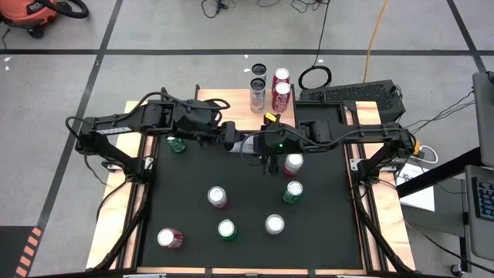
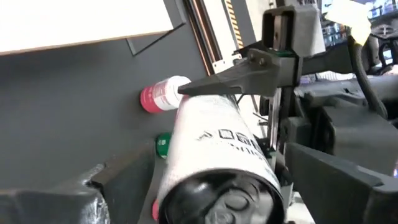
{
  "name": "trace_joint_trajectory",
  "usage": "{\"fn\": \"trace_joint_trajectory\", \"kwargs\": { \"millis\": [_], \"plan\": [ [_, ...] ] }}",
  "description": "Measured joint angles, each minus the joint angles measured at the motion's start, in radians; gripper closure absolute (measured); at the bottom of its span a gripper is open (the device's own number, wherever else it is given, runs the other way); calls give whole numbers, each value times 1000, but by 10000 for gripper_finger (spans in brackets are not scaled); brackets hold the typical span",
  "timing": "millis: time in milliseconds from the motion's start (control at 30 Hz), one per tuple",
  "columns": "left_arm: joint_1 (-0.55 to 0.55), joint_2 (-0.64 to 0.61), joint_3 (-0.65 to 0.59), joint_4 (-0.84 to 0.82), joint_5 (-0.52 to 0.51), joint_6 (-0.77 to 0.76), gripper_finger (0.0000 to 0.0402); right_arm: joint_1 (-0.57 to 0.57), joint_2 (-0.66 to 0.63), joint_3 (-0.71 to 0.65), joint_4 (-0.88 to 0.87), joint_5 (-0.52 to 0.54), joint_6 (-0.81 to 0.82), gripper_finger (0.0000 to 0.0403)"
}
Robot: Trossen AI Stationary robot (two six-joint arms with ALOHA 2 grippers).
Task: Place canned beverage on shelf
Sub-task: Put the white pink soda can aligned with the other white pink soda cans on the shelf
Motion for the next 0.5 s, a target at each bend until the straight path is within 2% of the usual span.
{"fn": "trace_joint_trajectory", "kwargs": {
  "millis": [233, 500],
  "plan": [
    [0, -20, 0, 27, -14, 86, 37, -3, -14, 0, -26, -20, 51, 173],
    [0, -45, 0, 104, -37, 203, 36, -9, -50, 0, -51, -107, 127, 172]
  ]
}}
